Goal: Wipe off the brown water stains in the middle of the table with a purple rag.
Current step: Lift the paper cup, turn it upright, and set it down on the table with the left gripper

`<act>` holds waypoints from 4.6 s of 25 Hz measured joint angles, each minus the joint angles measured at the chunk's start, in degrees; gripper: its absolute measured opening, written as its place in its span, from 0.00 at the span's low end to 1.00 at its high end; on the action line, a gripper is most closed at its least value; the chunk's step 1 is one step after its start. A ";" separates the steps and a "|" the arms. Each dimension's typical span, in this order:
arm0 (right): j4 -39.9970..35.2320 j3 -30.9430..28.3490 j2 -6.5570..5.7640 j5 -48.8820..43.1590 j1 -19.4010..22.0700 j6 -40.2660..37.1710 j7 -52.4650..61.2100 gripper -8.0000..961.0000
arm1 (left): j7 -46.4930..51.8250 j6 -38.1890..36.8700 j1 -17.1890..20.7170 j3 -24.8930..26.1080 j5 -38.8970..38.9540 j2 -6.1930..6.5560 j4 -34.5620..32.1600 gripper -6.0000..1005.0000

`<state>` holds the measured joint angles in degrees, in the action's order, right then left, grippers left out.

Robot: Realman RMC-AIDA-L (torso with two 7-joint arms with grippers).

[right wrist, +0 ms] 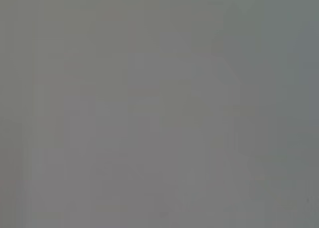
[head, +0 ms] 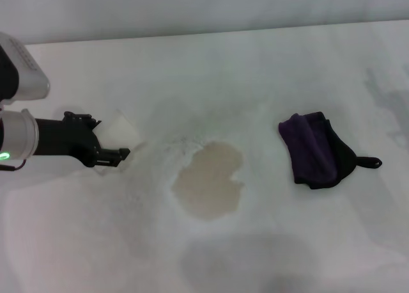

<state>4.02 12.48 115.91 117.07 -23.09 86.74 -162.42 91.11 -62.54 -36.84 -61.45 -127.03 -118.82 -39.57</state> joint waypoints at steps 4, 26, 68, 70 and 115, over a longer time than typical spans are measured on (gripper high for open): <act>-0.14 0.00 -0.10 -0.16 -0.02 0.17 0.00 0.90 | 0.00 -0.99 1.51 -0.21 1.35 -0.21 -3.57 0.76; -1.85 3.68 -0.24 -1.60 0.13 0.13 0.00 0.90 | -33.87 -8.04 15.00 -1.33 46.78 -0.18 3.83 0.69; -5.67 9.03 -0.42 -1.76 1.10 -3.49 -1.59 0.90 | -86.07 -17.39 22.31 -1.09 68.47 -1.14 37.65 0.69; -5.70 9.28 -0.43 -1.76 1.15 -3.50 -1.59 0.90 | -86.05 -18.15 22.62 -1.10 69.46 -1.14 39.10 0.69; -7.12 11.32 -0.58 -1.76 2.49 -2.78 -1.49 0.90 | -83.01 -19.30 25.25 -1.28 70.81 -1.26 48.15 0.76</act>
<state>-3.10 23.80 115.33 115.31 -20.60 83.96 -163.91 8.10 -81.83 -11.58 -62.72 -56.21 -120.08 8.58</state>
